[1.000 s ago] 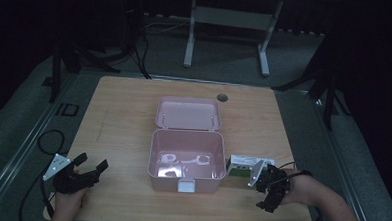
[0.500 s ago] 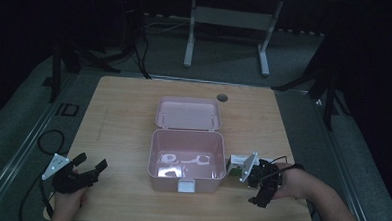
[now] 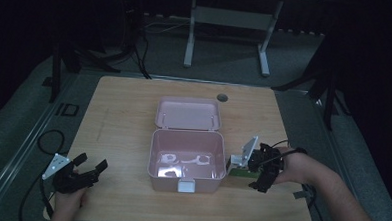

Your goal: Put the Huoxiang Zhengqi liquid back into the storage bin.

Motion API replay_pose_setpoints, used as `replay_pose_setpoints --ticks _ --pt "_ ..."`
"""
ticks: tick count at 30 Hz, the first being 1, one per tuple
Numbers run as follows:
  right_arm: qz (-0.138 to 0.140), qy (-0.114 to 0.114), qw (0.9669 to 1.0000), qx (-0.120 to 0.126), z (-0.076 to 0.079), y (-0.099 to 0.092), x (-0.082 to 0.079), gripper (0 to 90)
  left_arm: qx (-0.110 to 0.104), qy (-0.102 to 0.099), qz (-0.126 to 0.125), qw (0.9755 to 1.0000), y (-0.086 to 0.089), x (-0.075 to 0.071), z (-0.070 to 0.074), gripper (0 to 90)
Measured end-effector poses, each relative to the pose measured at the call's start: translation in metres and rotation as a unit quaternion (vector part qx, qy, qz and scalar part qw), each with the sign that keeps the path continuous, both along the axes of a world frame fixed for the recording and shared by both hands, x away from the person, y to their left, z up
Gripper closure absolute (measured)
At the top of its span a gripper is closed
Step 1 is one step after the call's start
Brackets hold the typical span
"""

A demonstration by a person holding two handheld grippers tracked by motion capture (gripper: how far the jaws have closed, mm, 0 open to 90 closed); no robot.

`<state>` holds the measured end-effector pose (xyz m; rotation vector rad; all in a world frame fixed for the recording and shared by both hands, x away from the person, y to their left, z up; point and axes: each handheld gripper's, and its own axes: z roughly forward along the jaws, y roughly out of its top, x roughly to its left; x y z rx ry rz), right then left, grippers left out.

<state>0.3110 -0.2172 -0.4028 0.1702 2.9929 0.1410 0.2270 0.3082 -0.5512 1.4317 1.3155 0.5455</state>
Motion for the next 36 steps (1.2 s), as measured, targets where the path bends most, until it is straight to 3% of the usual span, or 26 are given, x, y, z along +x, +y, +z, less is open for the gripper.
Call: replay_pose_setpoints --ticks 4,12,17,22,29,36 --pt "-0.003 0.004 1.0 0.002 -0.001 -0.002 0.011 16.4 -0.005 -0.002 -0.003 1.0 0.0 0.0 0.0 6.7" --pt "0.02 0.02 0.9987 -0.042 -0.018 0.003 0.026 16.4 -0.009 -0.002 -0.005 0.9999 0.001 0.001 0.001 6.7" --pt "0.03 0.025 0.9978 -0.053 -0.018 0.006 0.034 16.3 -0.007 -0.006 -0.014 0.9999 -0.002 0.001 0.0 6.8" --pt "0.035 0.035 0.9978 -0.044 -0.02 0.006 0.044 16.4 -0.016 -0.008 -0.015 0.9997 -0.001 0.001 0.0 6.8" --pt "0.046 0.052 0.9956 -0.062 -0.039 0.003 0.055 16.7 -0.016 -0.005 -0.021 0.9996 -0.002 0.002 -0.001 6.8" --pt "0.042 0.067 0.9953 -0.056 -0.052 0.002 0.065 22.1 -0.015 -0.002 -0.025 0.9996 -0.002 0.003 -0.001 6.8"
